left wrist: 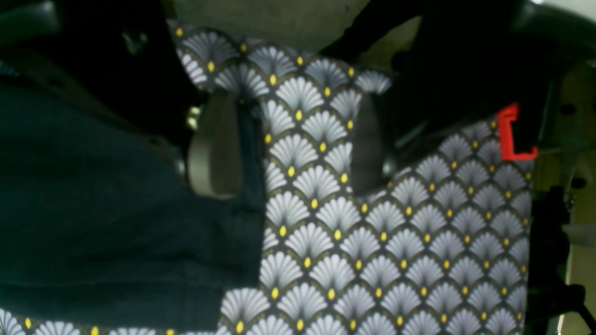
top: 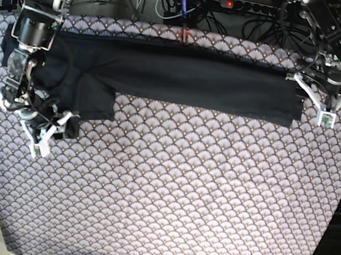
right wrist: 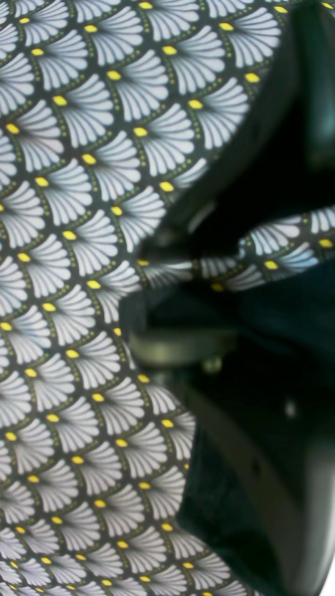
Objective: Fold the T-shirt properly
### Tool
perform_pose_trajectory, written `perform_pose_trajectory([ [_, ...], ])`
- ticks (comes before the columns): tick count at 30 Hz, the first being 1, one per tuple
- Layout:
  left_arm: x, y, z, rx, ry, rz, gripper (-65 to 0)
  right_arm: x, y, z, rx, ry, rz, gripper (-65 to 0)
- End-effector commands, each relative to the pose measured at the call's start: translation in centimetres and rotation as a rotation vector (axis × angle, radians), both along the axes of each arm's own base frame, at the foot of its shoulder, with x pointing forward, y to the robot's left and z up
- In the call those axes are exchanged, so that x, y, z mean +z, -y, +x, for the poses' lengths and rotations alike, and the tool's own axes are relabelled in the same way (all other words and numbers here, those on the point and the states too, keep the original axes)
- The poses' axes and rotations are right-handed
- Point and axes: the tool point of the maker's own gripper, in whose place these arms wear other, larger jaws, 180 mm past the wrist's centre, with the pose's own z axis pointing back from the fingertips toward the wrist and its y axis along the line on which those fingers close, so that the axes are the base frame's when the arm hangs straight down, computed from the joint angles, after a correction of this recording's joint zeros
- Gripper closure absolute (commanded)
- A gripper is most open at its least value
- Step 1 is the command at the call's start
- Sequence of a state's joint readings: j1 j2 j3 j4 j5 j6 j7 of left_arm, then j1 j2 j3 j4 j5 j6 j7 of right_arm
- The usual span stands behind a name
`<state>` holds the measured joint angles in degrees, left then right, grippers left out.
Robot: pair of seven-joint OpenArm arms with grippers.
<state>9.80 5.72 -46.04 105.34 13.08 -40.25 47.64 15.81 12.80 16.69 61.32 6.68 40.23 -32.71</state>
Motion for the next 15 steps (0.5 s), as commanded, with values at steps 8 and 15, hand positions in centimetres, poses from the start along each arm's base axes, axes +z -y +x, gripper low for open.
perform_pose_trajectory([
  [8,1.1,-0.3,0.7,-0.002,0.044,0.015,-36.2,2.0,0.5,1.5,-0.009,0.070,0.001,0.0],
  [15,1.3,-0.3,1.0,-0.002,0.051,0.015,-36.2,5.2,0.4,0.4,0.027,0.168,-0.078,0.0],
])
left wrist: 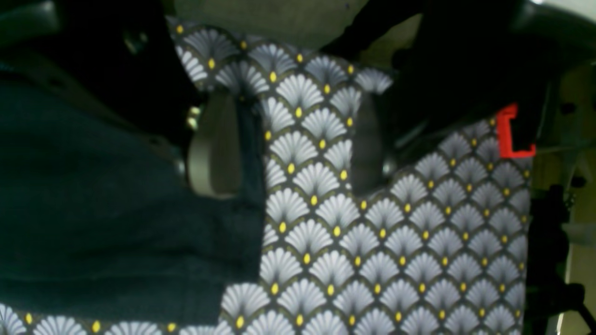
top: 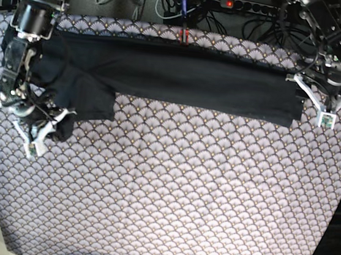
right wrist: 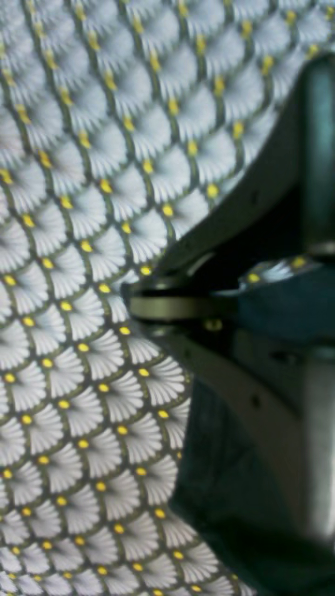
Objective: Fold the T-shirt properly
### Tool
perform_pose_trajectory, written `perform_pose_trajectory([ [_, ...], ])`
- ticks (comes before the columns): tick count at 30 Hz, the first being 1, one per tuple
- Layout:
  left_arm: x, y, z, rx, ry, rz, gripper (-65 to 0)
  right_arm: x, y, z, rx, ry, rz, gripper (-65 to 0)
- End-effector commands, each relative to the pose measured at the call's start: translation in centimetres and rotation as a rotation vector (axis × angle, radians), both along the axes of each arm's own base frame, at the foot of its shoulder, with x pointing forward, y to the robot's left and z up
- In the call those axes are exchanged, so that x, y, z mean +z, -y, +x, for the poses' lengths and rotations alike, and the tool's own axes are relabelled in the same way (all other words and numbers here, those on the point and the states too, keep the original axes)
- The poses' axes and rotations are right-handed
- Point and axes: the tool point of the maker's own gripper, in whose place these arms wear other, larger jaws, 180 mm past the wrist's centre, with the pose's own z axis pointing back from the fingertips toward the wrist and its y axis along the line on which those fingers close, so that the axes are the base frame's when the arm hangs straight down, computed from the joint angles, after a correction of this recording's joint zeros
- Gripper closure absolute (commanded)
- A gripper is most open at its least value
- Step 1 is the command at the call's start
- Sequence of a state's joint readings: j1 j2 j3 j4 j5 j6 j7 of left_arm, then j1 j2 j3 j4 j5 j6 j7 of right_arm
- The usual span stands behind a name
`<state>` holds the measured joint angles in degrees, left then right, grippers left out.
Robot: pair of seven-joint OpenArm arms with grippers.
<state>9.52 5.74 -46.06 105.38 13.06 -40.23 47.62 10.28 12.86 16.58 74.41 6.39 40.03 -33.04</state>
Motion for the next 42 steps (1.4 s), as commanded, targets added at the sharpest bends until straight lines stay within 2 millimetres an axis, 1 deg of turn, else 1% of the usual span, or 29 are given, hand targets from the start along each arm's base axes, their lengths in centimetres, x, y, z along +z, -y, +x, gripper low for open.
perform_pose_trajectory([
  [1,1.2,-0.2,0.8,-0.002,0.046,0.014,-36.2,2.1,0.0,0.7,0.006,0.071,0.002,0.0],
  [4,1.2,-0.2,0.9,-0.003,0.047,0.014,-36.2,3.1,-0.3,-0.5,0.025,0.101,-0.029,0.0],
  [6,1.2,-0.2,0.9,-0.003,0.050,0.014,-36.2,3.2,-1.0,-1.2,0.048,0.105,-0.042,0.0],
  [10,1.3,-0.2,1.0,-0.006,0.054,0.014,-36.2,3.5,-1.4,-3.1,0.069,0.112,-0.068,0.0],
  [14,1.3,-0.2,1.0,-0.006,0.054,0.014,-36.2,4.2,-2.0,-4.7,0.090,0.129,-0.093,0.0],
  [17,1.4,-0.3,1.0,-0.007,0.054,0.019,-36.2,5.3,-3.1,-6.8,0.122,0.154,-0.092,0.0],
  [19,1.4,-0.4,1.0,-0.007,0.054,0.022,-36.2,6.7,-4.1,-8.2,0.151,0.184,-0.069,0.0],
  [21,1.4,-0.4,1.0,-0.007,0.054,0.022,-36.2,7.8,-4.8,-9.7,0.184,0.200,-0.063,0.0],
  [23,1.5,-0.4,1.1,-0.008,0.057,0.022,-36.2,7.8,-5.2,-11.0,0.199,0.192,-0.039,0.0],
  [24,1.5,-0.4,1.1,-0.009,0.057,0.021,-36.2,7.5,-5.1,-11.5,0.195,0.179,-0.037,0.0],
  [26,1.5,-0.4,1.1,-0.011,0.057,0.023,-36.2,7.2,-3.9,-12.1,0.165,0.163,-0.046,0.0],
  [28,1.5,-0.4,1.1,-0.011,0.057,0.023,-36.2,7.3,-3.3,-12.5,0.145,0.171,-0.030,0.0],
  [31,1.5,-0.3,1.2,-0.012,0.057,0.022,-36.2,7.6,-2.6,-12.7,0.120,0.189,-0.024,0.0],
  [33,1.5,-0.3,1.2,-0.012,0.057,0.022,-36.3,7.8,-2.4,-12.4,0.115,0.196,-0.031,0.0],
  [34,1.5,-0.3,1.2,-0.012,0.057,0.022,-36.4,7.6,-2.3,-12.4,0.115,0.178,-0.041,-0.1],
  [35,1.5,-0.3,1.2,-0.012,0.057,0.022,-36.4,7.6,-2.1,-12.1,0.114,0.169,-0.054,-1.3],
  [38,1.5,-0.3,1.2,-0.012,0.057,0.022,-36.4,7.8,-1.4,-10.7,0.102,0.138,-0.103,-7.3],
  [42,1.4,-0.3,1.1,-0.012,0.054,0.022,-36.4,8.3,-0.1,-8.6,0.076,0.099,-0.160,-18.1],
])
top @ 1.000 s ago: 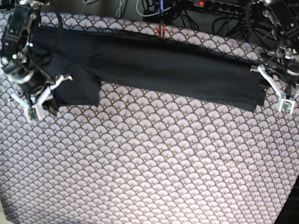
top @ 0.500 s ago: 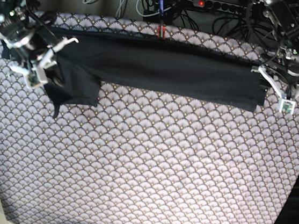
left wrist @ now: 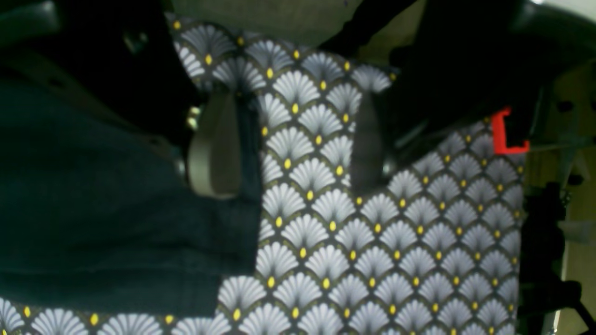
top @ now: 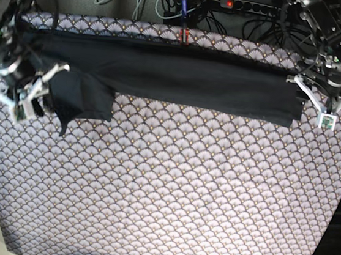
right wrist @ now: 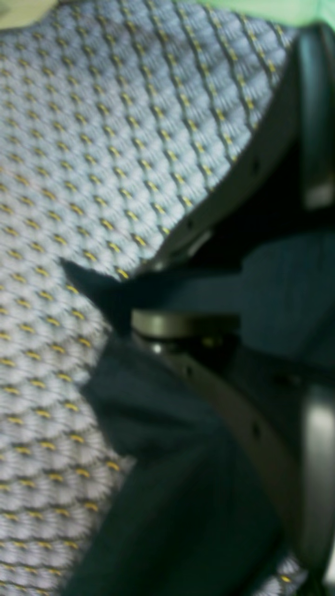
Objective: Fold the T-shirt properly
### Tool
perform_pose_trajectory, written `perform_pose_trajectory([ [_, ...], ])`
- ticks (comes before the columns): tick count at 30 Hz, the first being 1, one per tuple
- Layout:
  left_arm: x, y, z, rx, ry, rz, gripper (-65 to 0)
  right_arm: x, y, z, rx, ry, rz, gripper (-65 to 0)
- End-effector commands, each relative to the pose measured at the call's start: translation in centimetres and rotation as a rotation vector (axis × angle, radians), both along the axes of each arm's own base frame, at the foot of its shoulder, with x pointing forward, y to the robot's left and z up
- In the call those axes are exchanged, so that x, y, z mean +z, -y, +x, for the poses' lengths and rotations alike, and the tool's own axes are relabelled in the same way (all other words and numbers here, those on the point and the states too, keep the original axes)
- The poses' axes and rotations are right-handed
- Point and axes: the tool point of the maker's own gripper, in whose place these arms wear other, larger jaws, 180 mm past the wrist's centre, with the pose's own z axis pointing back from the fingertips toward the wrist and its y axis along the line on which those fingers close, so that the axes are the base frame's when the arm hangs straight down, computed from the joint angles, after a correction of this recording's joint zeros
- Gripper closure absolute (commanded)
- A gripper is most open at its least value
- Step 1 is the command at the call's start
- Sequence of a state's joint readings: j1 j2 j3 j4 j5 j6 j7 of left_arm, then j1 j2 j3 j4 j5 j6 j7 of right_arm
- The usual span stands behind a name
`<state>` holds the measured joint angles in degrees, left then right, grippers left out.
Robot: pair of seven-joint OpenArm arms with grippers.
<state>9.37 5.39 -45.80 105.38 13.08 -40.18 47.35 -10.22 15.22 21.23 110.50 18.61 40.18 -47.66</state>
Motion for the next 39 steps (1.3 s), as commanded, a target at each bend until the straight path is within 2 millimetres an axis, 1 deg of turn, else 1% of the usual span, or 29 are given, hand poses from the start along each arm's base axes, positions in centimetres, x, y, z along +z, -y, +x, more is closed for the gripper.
perform_pose_trajectory([
  [1,1.2,-0.3,0.7,-0.007,0.045,0.016,-36.4,1.2,0.6,1.0,-0.001,0.033,-0.017,-20.3],
  [3,1.1,-0.3,0.6,-0.005,0.042,0.017,-36.4,1.6,0.8,1.8,-0.008,0.028,-0.031,-24.2],
  [7,1.1,-0.4,0.5,-0.004,0.040,0.017,-36.3,2.4,1.2,2.8,-0.018,0.035,-0.046,-28.6],
  [10,1.0,-0.4,0.4,-0.002,0.038,0.017,-36.3,2.4,1.1,2.8,-0.020,0.033,-0.041,-34.0],
  [13,1.0,-0.4,0.4,-0.002,0.038,0.017,-36.3,1.2,1.3,2.8,-0.031,0.004,-0.016,-38.5],
  [15,1.0,-0.4,0.4,-0.002,0.038,0.016,-36.3,0.1,1.6,2.7,-0.041,-0.027,0.002,-38.8],
  [18,1.1,-0.3,0.6,-0.001,0.045,0.013,-36.3,-1.8,1.7,3.2,-0.066,-0.074,0.054,-39.0],
  [21,1.1,-0.2,0.7,0.000,0.046,0.011,-36.3,-2.6,2.0,3.9,-0.082,-0.096,0.081,-39.2],
  [23,1.1,-0.2,0.8,-0.002,0.046,0.011,-36.3,-2.8,2.0,4.4,-0.086,-0.100,0.092,-39.2],
  [25,1.1,-0.1,0.8,-0.004,0.046,0.011,-36.3,-2.5,2.1,4.8,-0.087,-0.092,0.094,-39.2],
  [27,1.1,-0.1,0.8,-0.003,0.046,0.009,-36.3,-2.2,2.0,5.0,-0.085,-0.083,0.092,-39.2],
  [31,1.1,-0.1,0.7,-0.002,0.046,0.009,-36.3,-2.4,1.9,5.0,-0.082,-0.089,0.094,-39.2],
  [39,1.0,-0.1,0.7,-0.001,0.045,0.007,-36.3,-3.1,-0.9,5.1,-0.015,-0.107,0.106,-39.2],
])
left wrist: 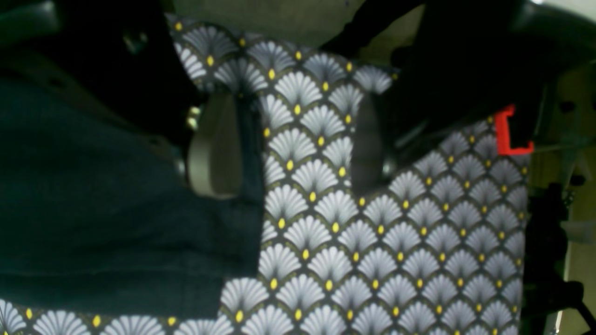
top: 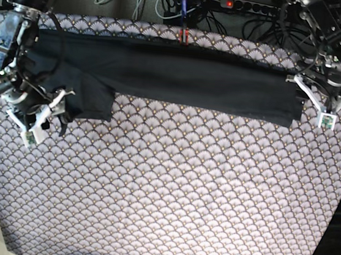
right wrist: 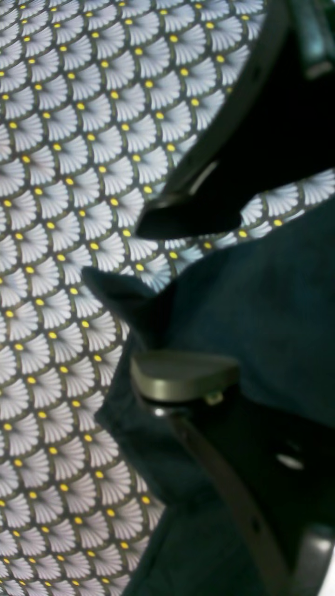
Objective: Fold the T-shirt properly
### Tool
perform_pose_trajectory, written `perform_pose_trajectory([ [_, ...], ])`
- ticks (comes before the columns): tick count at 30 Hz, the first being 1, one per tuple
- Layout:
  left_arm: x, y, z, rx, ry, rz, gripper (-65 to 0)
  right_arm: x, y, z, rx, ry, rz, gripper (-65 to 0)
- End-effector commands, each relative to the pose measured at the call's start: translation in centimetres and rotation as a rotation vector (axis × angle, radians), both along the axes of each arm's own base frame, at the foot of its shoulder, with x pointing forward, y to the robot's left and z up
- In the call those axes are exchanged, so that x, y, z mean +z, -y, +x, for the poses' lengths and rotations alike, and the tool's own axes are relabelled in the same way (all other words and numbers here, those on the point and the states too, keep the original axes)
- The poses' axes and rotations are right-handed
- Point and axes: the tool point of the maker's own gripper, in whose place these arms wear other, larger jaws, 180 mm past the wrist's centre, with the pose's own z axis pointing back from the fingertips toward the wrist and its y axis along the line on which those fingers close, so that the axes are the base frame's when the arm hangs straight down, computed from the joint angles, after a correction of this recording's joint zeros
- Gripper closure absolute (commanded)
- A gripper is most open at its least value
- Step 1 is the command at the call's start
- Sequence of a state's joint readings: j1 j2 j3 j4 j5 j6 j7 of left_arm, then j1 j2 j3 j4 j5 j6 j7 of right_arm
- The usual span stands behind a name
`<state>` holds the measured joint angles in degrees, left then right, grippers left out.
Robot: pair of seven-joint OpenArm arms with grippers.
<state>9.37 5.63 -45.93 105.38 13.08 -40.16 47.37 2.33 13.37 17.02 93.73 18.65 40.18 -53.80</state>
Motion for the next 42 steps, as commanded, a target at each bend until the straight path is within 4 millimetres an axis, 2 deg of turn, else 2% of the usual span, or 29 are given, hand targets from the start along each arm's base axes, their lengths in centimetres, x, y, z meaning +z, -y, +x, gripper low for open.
perform_pose_trajectory([
  [1,1.1,-0.1,0.8,-0.005,0.046,0.011,-36.3,1.6,-0.2,1.1,0.006,0.062,0.012,-39.1],
  [7,1.1,-0.2,0.8,-0.003,0.045,0.011,-36.2,2.0,-0.4,1.6,0.006,0.099,0.028,-38.9],
  [11,1.1,-0.2,0.7,-0.003,0.044,0.011,-36.2,1.4,-0.2,1.9,-0.002,0.081,0.040,-38.8],
  [14,1.1,-0.2,0.8,-0.003,0.045,0.011,-36.2,-0.1,0.3,2.0,-0.019,0.033,0.057,-38.8],
  [18,1.1,-0.2,0.8,-0.003,0.045,0.011,-36.2,-0.2,0.2,2.5,-0.024,0.046,0.079,-37.6],
  [21,1.1,-0.2,0.8,-0.003,0.045,0.011,-36.2,0.1,0.1,2.7,-0.023,0.064,0.084,-29.2],
  [23,1.1,-0.2,0.8,-0.004,0.047,0.011,-36.2,0.1,0.1,2.6,-0.023,0.061,0.083,-19.9],
  [26,1.1,-0.2,0.8,-0.004,0.047,0.011,-36.2,0.1,0.2,2.8,-0.024,0.060,0.081,-1.1],
  [35,1.1,-0.2,0.8,-0.004,0.048,0.011,-36.2,-0.5,0.3,1.9,-0.022,0.042,0.074,0.0],
  [42,1.2,0.0,1.0,-0.008,0.050,0.010,-36.2,2.3,-0.4,0.1,0.028,0.118,0.007,0.0],
])
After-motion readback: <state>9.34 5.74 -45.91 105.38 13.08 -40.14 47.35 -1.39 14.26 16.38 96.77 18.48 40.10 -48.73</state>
